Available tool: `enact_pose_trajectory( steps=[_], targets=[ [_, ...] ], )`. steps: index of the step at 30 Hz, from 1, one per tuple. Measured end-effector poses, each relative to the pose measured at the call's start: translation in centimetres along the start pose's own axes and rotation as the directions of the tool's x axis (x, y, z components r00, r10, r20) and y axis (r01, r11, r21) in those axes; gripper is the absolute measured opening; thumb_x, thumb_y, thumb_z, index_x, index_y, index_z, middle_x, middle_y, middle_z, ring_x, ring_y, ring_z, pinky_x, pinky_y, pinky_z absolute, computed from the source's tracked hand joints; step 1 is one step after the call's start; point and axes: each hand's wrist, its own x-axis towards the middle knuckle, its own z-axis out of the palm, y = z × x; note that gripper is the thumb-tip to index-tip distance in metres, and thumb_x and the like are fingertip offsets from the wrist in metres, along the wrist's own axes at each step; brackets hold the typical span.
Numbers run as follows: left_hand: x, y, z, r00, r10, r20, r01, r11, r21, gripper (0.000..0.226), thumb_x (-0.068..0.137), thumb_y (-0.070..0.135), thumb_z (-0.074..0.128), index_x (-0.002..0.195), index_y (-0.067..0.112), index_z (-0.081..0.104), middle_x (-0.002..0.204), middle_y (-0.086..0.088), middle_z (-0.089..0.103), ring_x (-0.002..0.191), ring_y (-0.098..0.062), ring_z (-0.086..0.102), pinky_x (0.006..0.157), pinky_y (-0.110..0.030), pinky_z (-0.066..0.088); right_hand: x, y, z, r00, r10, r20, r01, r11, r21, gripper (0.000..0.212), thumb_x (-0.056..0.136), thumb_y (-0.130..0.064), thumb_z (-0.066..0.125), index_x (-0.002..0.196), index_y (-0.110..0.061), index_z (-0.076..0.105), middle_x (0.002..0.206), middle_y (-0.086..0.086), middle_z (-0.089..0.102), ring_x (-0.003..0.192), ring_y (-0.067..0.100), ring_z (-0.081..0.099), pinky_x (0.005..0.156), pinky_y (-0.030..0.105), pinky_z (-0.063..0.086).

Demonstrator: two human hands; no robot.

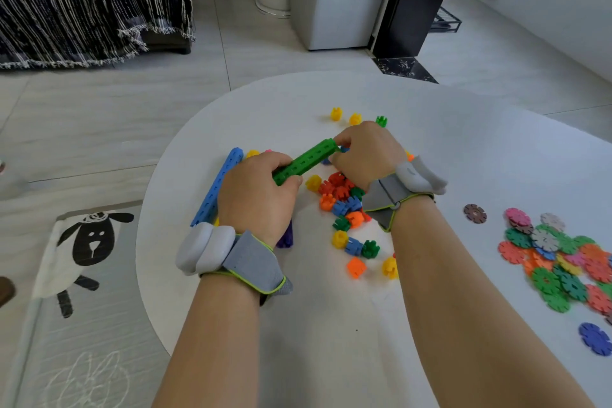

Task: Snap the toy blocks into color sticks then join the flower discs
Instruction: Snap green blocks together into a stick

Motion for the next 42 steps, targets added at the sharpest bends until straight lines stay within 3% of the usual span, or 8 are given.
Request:
enact_pose_trajectory(
  steps=[2, 4, 9, 12, 16, 18, 21, 42],
  targets=[
    [0.1, -0.1, 0.0, 1.0, -0.008, 0.001, 0.008, 1.0, -0.003, 0.026, 0.088, 0.029, 0.06, 0.113, 0.024, 0.064, 0.111, 0.008, 0.064, 0.096, -0.01, 0.053, 0.075, -0.016, 0.03, 0.1, -0.4, -0.3, 0.998, -0.008, 0.06, 0.012, 0.998, -0.066, 0.01, 0.087, -0.02, 0.059, 0.088, -0.027, 0.065, 0.087, 0.007, 0.041, 0.081, 0.021, 0.046, 0.056, 0.021, 0.033],
    [0.2, -0.2, 0.0, 1.0, -0.01, -0.001, 0.01, 1.0, -0.014, 0.026, 0.088, 0.029, 0.06, 0.113, 0.025, 0.064, 0.109, 0.007, 0.065, 0.095, -0.009, 0.053, 0.076, -0.016, 0.031, 0.3, -0.3, -0.2, 0.996, -0.039, 0.079, 0.046, 0.995, -0.087, 0.026, 0.084, -0.014, 0.059, 0.065, -0.025, 0.044, 0.08, 0.001, 0.032, 0.069, 0.018, 0.043, 0.048, 0.022, 0.023],
    [0.1, -0.5, -0.2, 1.0, -0.017, 0.019, 0.017, 1.0, -0.018, 0.025, 0.088, 0.028, 0.059, 0.112, 0.025, 0.064, 0.107, 0.008, 0.065, 0.093, -0.009, 0.053, 0.074, -0.017, 0.032, -0.2, 0.4, 0.8, 0.997, -0.034, -0.069, 0.035, 0.999, 0.024, 0.027, 0.092, -0.028, 0.055, 0.116, -0.019, 0.065, 0.127, 0.006, 0.045, 0.105, 0.025, 0.054, 0.076, 0.026, 0.042],
    [0.1, -0.7, -0.3, 0.999, -0.005, 0.036, 0.006, 1.0, -0.021, 0.025, 0.088, 0.028, 0.06, 0.111, 0.025, 0.065, 0.104, 0.006, 0.065, 0.085, -0.007, 0.047, 0.075, -0.019, 0.034, -2.3, 1.2, 0.9, 0.958, 0.033, -0.283, 0.057, 0.951, 0.303, 0.024, 0.091, -0.028, 0.058, 0.11, -0.02, 0.07, 0.12, 0.0, 0.06, 0.108, 0.017, 0.056, 0.084, 0.024, 0.039],
    [-0.1, -0.4, -0.2, 0.997, 0.022, 0.073, -0.021, 1.0, -0.015, 0.027, 0.087, 0.029, 0.061, 0.113, 0.025, 0.064, 0.106, 0.007, 0.065, 0.087, -0.006, 0.047, 0.072, -0.015, 0.03, -5.0, 2.0, 0.9, 0.975, 0.152, -0.164, 0.061, 0.522, 0.851, 0.017, 0.088, -0.01, 0.062, 0.102, -0.017, 0.07, 0.09, 0.003, 0.07, 0.08, 0.013, 0.065, 0.08, 0.028, 0.054],
    [-0.3, -0.1, 0.0, 0.996, 0.031, 0.085, -0.029, 0.999, -0.026, 0.027, 0.087, 0.029, 0.061, 0.114, 0.025, 0.064, 0.109, 0.007, 0.065, 0.095, -0.008, 0.052, 0.07, -0.012, 0.027, -5.7, 1.8, 0.9, 0.985, 0.155, -0.075, 0.029, 0.281, 0.959, 0.016, 0.09, -0.002, 0.059, 0.102, -0.01, 0.066, 0.09, 0.012, 0.07, 0.077, 0.018, 0.068, 0.077, 0.028, 0.058],
    [-0.6, 0.2, 0.1, 0.995, 0.044, 0.089, -0.042, 0.999, -0.02, 0.026, 0.087, 0.028, 0.062, 0.112, 0.024, 0.066, 0.107, 0.005, 0.067, 0.104, -0.012, 0.055, 0.074, -0.013, 0.03, -6.2, 1.7, 0.9, 0.985, 0.168, -0.042, 0.017, 0.147, 0.989, 0.014, 0.091, 0.001, 0.056, 0.103, 0.001, 0.063, 0.094, 0.02, 0.069, 0.079, 0.025, 0.07, 0.073, 0.03, 0.059],
    [-0.8, 1.4, 0.9, 0.982, 0.148, 0.113, -0.144, 0.989, -0.045, 0.023, 0.085, 0.026, 0.065, 0.107, 0.021, 0.069, 0.101, 0.004, 0.069, 0.08, -0.002, 0.047, 0.067, -0.009, 0.029, -6.7, 3.1, 1.3, 0.989, 0.146, 0.0, 0.007, -0.049, 0.999, 0.018, 0.095, -0.001, 0.05, 0.103, -0.005, 0.065, 0.094, 0.012, 0.069, 0.082, 0.018, 0.071, 0.071, 0.024, 0.057]
  ],
)
